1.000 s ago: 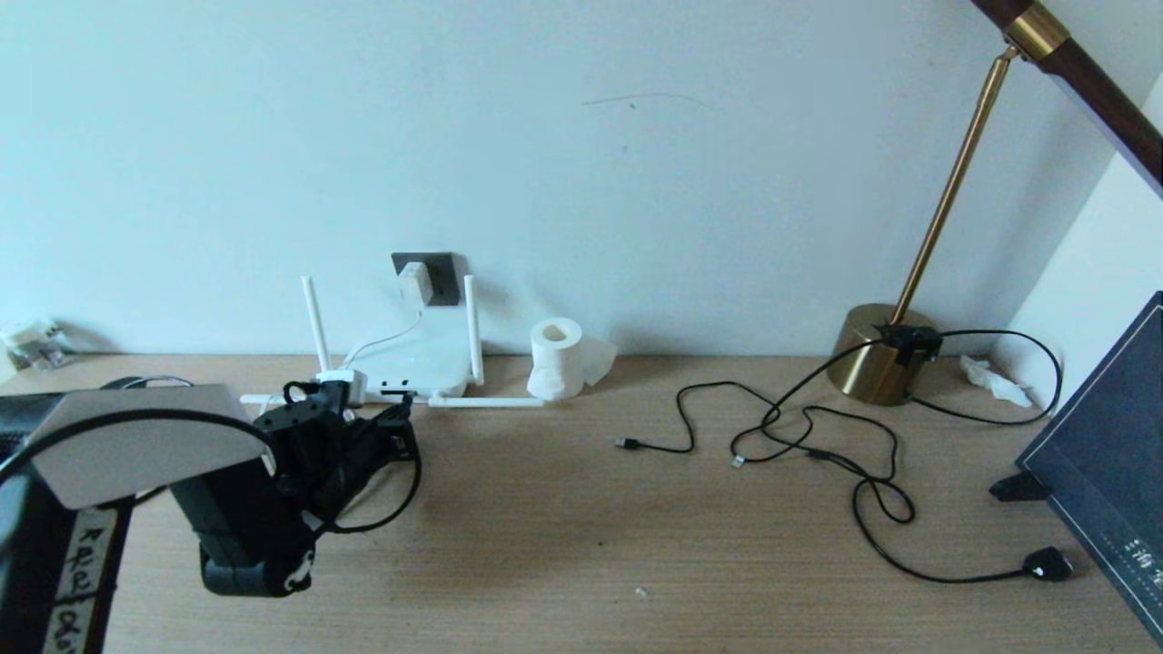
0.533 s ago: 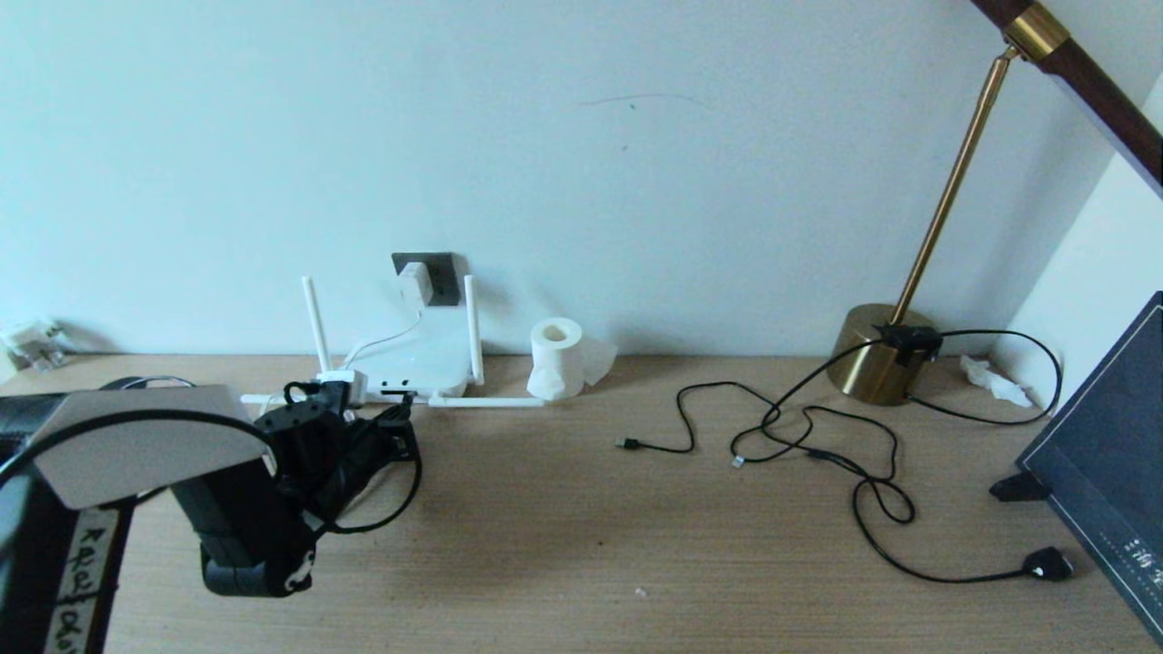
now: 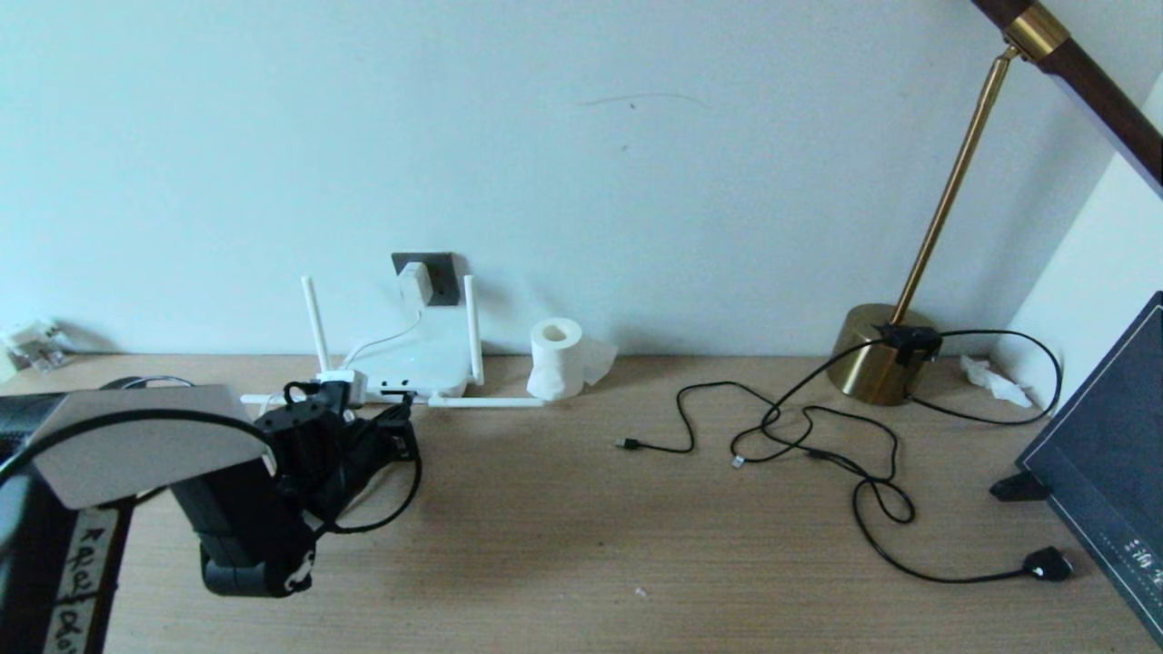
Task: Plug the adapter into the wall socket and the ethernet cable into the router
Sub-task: Plug cable into router interface
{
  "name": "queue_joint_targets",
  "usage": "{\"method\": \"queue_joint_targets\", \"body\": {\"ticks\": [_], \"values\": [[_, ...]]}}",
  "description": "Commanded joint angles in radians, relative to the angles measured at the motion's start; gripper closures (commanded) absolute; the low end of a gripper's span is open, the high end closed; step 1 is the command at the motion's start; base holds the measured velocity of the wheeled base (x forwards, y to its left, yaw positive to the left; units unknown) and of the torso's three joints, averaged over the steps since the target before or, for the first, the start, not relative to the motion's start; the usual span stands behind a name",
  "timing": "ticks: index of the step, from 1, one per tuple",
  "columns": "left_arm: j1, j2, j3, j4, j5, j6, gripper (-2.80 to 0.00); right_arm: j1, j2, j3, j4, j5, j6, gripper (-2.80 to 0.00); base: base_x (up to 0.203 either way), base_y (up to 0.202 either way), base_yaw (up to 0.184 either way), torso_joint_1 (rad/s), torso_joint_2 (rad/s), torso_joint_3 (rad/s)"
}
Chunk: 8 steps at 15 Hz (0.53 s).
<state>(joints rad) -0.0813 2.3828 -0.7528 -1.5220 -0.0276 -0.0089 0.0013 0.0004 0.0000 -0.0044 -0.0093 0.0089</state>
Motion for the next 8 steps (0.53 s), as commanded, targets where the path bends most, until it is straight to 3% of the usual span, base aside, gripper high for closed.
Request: {"method": "queue_joint_targets", "body": {"ticks": [1,8], "values": [[0.0,-0.004,0.003,-0.008,0.0,0.0,0.0,0.0,0.001,0.002,0.0,0.0,0.0,-2.8,0.0,0.0,0.0,0.0,0.0,0.0],[0.0,-0.007,0.007,-0.008,0.0,0.0,0.0,0.0,0.001,0.0,0.0,0.0,0.0,-2.8,0.0,0.0,0.0,0.0,0.0,0.0]]}}
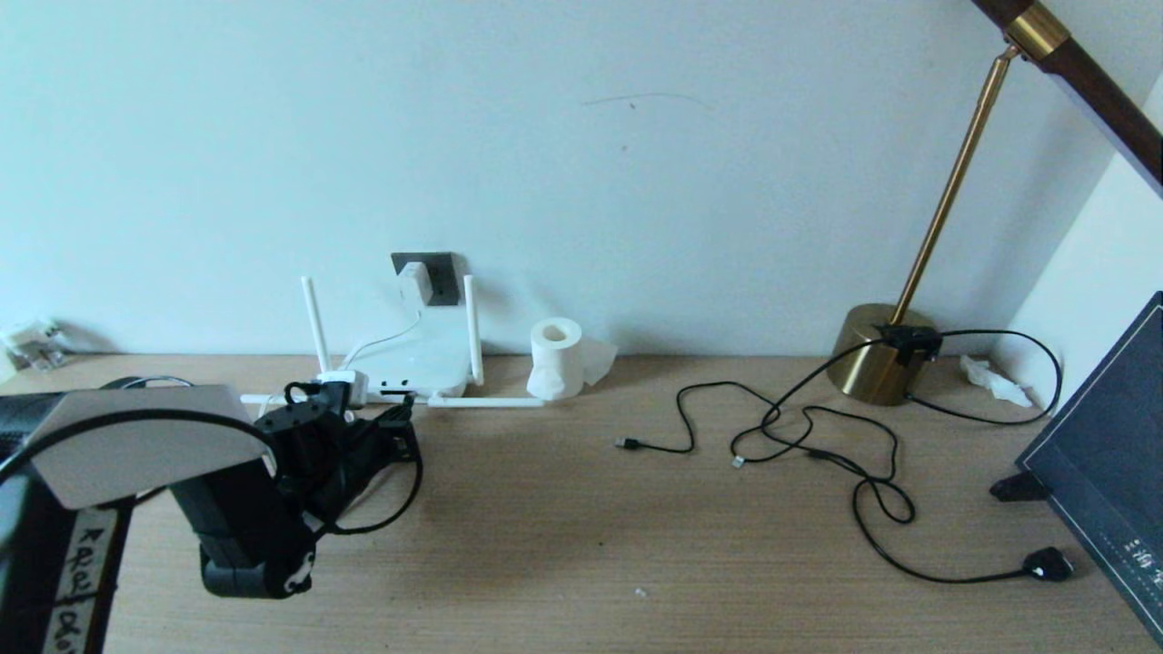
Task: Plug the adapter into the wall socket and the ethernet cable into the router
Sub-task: Plug cable into router interface
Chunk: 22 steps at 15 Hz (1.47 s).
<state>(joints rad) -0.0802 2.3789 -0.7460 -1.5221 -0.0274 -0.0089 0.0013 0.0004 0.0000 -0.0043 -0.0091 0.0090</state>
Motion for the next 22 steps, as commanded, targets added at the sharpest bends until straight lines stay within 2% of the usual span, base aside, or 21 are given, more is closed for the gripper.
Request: {"method": "queue_joint_targets", "body": {"ticks": [1,22], "values": [[0.0,-0.001,0.0,-0.008,0.0,0.0,0.0,0.0,0.001,0.0,-0.001,0.0,0.0,-2.8,0.0,0.0,0.0,0.0,0.0,0.0],[0.0,-0.001,-0.001,-0.008,0.014,0.0,0.0,0.0,0.001,0.001,-0.001,0.0,0.0,-2.8,0.0,0.0,0.0,0.0,0.0,0.0]]}}
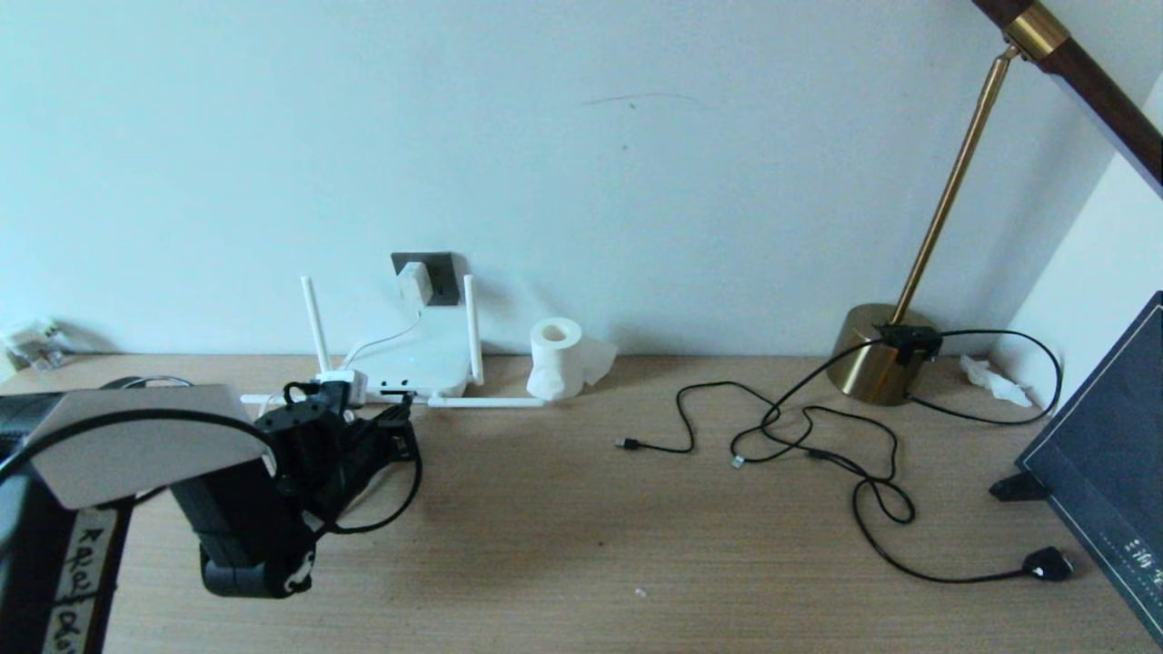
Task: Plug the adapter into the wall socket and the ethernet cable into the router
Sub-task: Plug cable into router interface
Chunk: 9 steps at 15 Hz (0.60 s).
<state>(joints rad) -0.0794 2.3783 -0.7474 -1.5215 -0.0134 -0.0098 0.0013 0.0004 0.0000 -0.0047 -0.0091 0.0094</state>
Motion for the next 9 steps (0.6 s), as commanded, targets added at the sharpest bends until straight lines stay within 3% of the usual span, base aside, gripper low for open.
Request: {"method": "queue_joint_targets", "body": {"ticks": [1,9], "values": [[0.0,-0.001,-0.001,-0.009,0.0,0.0,0.0,0.0,0.0,0.0,0.0,0.0,0.0,-2.8,0.0,0.0,0.0,0.0,0.0,0.0],[-0.002,0.002,-0.007,-0.009,0.0,0.001,0.0,0.0,0.001,0.001,0.0,0.0,0.0,-2.8,0.0,0.0,0.0,0.0,0.0,0.0]]}}
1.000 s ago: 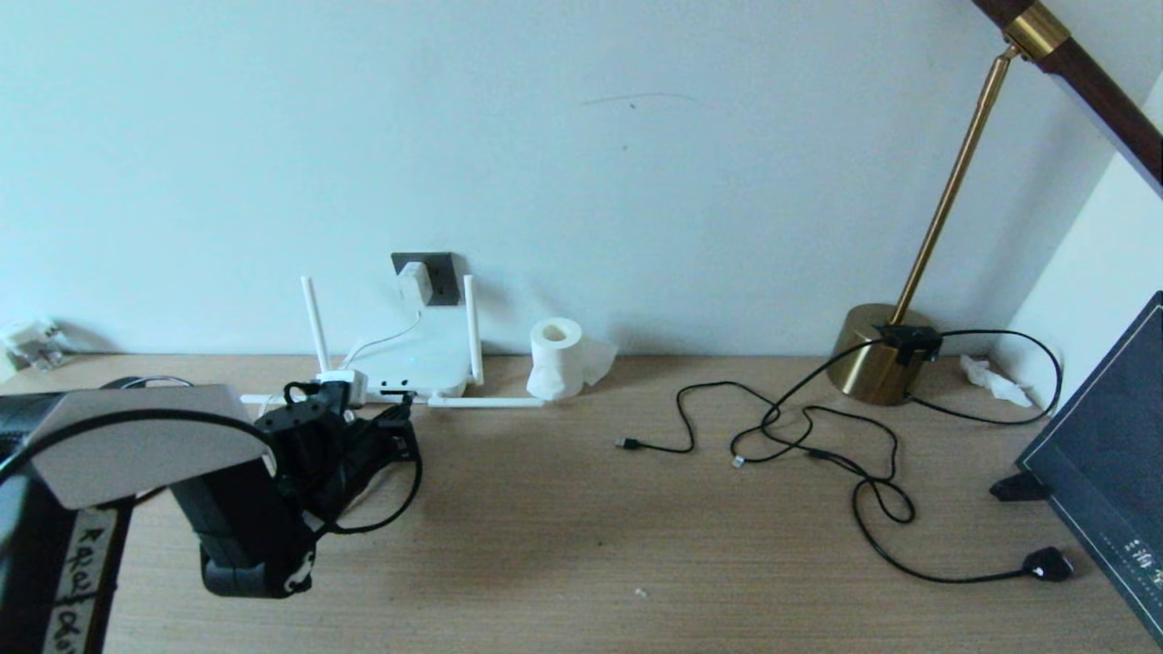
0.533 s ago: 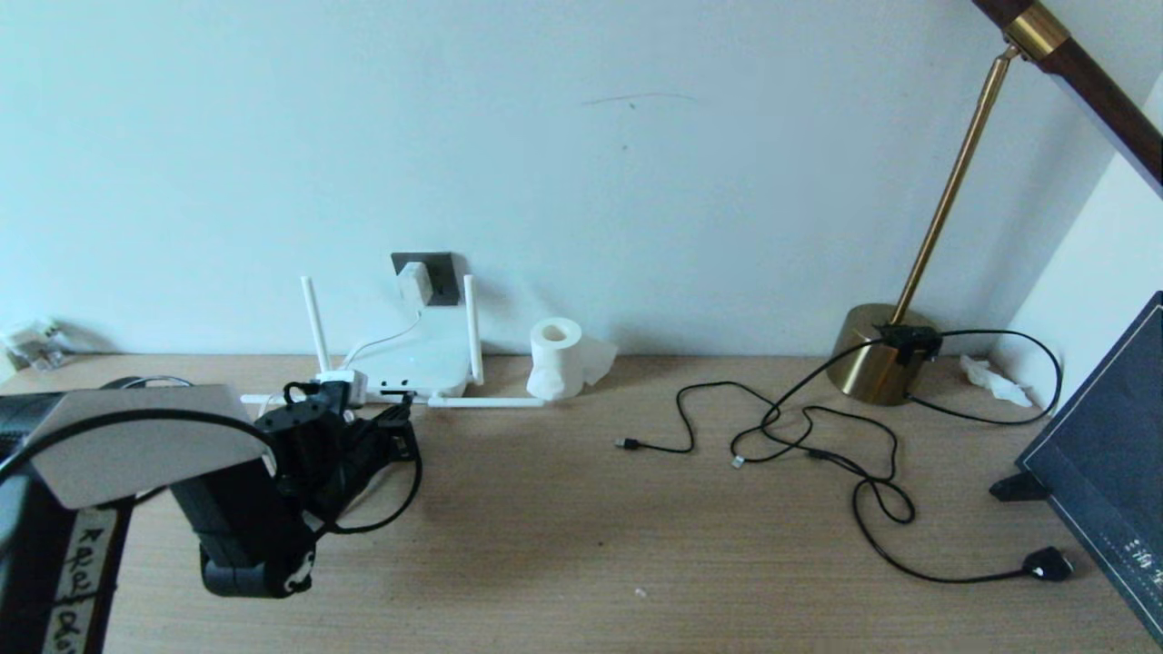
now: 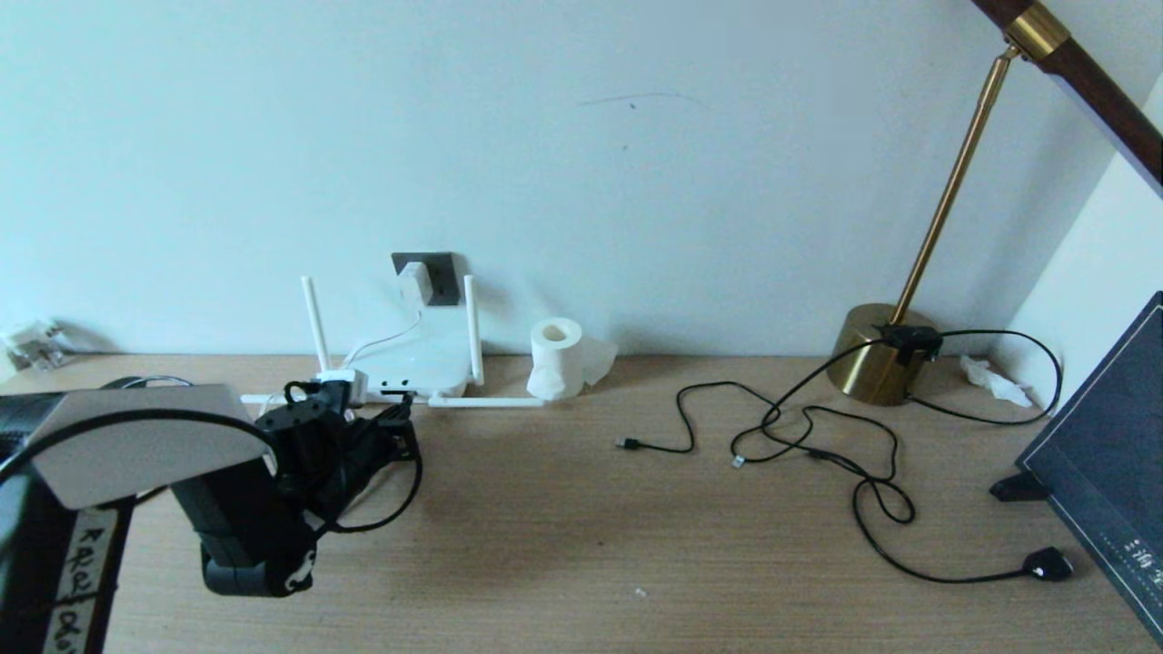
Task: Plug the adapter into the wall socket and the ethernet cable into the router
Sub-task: Plug cable into router interface
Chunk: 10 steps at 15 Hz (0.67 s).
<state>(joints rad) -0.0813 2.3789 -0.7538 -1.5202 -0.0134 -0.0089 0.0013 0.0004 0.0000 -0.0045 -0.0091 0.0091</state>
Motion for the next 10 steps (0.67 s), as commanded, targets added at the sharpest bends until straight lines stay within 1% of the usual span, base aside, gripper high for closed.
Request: {"method": "queue_joint_targets", "body": {"ticks": [1,10], "values": [[0.0,0.002,-0.001,-0.01,0.0,0.0,0.0,0.0,0.001,0.0,-0.001,0.001,0.0,-2.8,0.0,0.0,0.0,0.0,0.0,0.0],[0.0,0.001,-0.004,-0.01,0.0,0.0,0.0,0.0,0.001,0.0,0.0,0.0,0.0,-2.8,0.0,0.0,0.0,0.0,0.0,0.0]]}}
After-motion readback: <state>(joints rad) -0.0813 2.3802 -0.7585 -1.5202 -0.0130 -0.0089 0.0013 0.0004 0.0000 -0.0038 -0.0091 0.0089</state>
